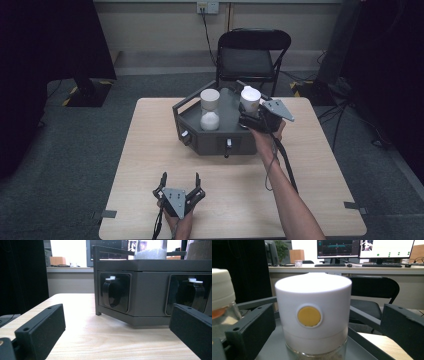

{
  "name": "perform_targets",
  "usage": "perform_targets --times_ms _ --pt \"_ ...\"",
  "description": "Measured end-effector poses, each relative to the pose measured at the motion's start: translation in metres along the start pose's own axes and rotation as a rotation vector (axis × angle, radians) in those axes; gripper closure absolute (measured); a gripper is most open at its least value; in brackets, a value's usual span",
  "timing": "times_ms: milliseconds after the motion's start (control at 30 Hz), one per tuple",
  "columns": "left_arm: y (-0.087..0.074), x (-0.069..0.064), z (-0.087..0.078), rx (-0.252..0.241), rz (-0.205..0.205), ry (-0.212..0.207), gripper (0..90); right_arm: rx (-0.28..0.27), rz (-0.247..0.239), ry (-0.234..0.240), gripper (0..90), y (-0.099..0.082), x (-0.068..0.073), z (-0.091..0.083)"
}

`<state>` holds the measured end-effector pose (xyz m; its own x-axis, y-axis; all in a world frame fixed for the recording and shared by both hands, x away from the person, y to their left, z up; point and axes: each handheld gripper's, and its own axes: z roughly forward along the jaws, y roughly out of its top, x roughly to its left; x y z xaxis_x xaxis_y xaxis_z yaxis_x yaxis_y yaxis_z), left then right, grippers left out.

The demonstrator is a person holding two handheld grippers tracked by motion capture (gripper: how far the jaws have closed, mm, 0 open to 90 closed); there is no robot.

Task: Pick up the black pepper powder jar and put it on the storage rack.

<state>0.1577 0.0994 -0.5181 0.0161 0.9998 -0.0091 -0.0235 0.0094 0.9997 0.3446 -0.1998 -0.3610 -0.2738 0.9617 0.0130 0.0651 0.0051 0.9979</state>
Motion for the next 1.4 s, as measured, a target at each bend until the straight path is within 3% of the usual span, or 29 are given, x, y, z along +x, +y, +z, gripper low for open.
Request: perform_targets --times_ms 333,767,967,1400 --pt "0.000 0.000 0.000 0.000 0.002 0.000 0.0 0.003 0.010 0.024 0.0 -0.006 -0.003 -0.009" --pt "0.000 0.000 0.000 0.000 0.002 0.000 0.0 -0.040 0.000 0.037 0.0 -0.015 0.000 -0.028" --pt "0.000 0.000 0.000 0.000 0.002 0.000 0.0 -0.060 -0.027 0.036 0.0 -0.018 0.000 -0.040" --pt "0.000 0.000 0.000 0.000 0.002 0.001 0.0 -0.091 0.000 0.032 0.0 -0.031 -0.004 -0.069"
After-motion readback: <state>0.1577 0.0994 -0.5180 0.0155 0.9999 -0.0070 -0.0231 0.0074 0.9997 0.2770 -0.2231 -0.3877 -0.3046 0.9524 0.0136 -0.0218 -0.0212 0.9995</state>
